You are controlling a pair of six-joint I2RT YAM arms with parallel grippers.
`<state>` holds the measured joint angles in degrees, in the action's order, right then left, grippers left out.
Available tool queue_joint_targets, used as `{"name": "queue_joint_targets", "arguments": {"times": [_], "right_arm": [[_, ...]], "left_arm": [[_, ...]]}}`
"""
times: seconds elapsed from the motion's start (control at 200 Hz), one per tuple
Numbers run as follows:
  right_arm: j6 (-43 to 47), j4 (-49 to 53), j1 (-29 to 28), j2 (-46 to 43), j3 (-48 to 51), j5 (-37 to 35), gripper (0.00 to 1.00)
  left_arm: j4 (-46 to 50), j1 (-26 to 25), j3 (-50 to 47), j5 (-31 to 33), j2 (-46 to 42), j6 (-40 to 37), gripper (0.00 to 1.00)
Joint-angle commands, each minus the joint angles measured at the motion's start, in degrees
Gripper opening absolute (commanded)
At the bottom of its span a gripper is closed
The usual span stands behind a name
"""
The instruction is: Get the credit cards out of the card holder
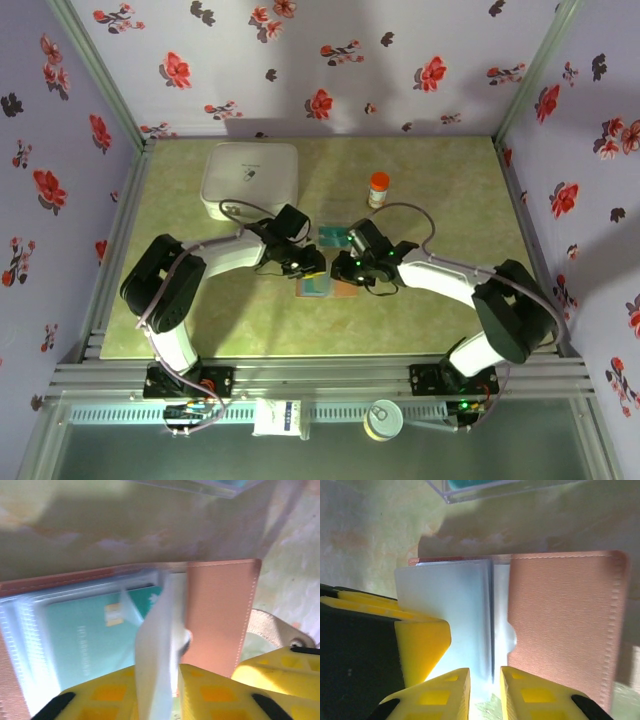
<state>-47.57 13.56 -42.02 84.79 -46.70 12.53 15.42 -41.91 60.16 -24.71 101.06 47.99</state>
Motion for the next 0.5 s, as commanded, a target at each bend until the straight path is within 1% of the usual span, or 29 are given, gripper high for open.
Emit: {"name": "queue_joint_targets", "arguments": {"times": [0.0,0.28,0.495], "right_arm": [[2.06,5.80,0.79,-4.26,-1.11,-4.05,0.24],[3.60,16.45,2.07,-14.85,-1.56,-13.82,0.27],[3.04,18.32,3.17,-20.10,-0.26,-14.82,0.30]], "left_arm": [[0.68,-1.56,3.64,-1.28,0.41,0.58,0.28],[0.06,-4.37,8.36,-1.34,6.73,1.06,0.40],[-0.57,-5.32,10.67,-2.47,10.27,1.43,0.47]]}}
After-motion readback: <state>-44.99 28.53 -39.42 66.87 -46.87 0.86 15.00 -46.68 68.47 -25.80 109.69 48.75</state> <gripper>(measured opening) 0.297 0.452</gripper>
